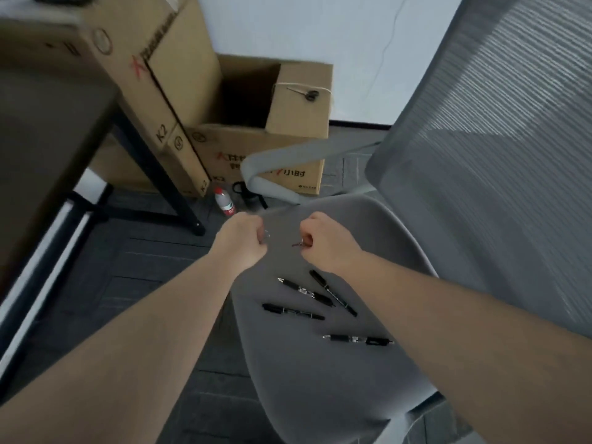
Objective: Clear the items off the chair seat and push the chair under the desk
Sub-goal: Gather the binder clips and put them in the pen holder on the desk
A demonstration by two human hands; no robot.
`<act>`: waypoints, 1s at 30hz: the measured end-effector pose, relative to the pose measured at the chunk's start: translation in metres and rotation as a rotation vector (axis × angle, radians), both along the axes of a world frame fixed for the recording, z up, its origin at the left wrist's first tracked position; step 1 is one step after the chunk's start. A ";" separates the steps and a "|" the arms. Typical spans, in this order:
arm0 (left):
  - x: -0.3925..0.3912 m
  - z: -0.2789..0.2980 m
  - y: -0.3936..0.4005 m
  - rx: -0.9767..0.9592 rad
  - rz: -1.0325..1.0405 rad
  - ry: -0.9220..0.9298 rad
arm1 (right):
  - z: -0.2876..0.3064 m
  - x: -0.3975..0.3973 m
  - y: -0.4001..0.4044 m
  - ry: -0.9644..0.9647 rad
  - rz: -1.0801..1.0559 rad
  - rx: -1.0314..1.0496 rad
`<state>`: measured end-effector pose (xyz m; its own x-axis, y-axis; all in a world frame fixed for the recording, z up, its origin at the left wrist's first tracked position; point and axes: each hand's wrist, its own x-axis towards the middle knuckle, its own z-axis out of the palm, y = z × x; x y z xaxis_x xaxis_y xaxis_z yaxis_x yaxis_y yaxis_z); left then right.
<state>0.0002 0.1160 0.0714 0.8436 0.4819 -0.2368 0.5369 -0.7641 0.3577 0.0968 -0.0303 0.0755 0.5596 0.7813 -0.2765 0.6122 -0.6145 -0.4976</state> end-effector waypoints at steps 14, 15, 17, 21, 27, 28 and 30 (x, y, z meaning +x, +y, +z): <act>-0.263 0.132 0.128 0.160 0.422 -0.017 | 0.121 -0.198 0.191 -0.118 0.461 0.129; -0.284 0.138 0.133 0.164 0.448 -0.027 | 0.127 -0.218 0.203 -0.121 0.480 0.141; -0.322 0.148 0.145 0.170 0.481 -0.046 | 0.139 -0.256 0.224 -0.125 0.515 0.159; -0.387 0.159 0.172 0.211 0.519 -0.052 | 0.156 -0.321 0.265 -0.138 0.567 0.188; -0.448 0.168 0.230 0.234 0.686 -0.073 | 0.173 -0.372 0.336 -0.132 0.637 0.229; -0.453 0.169 0.241 0.243 0.715 -0.072 | 0.175 -0.377 0.350 -0.130 0.649 0.235; -0.460 0.169 0.262 0.245 0.763 -0.056 | 0.177 -0.385 0.380 -0.132 0.680 0.246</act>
<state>-0.4598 0.3784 0.2409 0.2677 0.9634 -0.0164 0.9290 -0.2536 0.2695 -0.2881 0.3502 0.2530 -0.0543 0.9985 -0.0119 0.8826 0.0424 -0.4681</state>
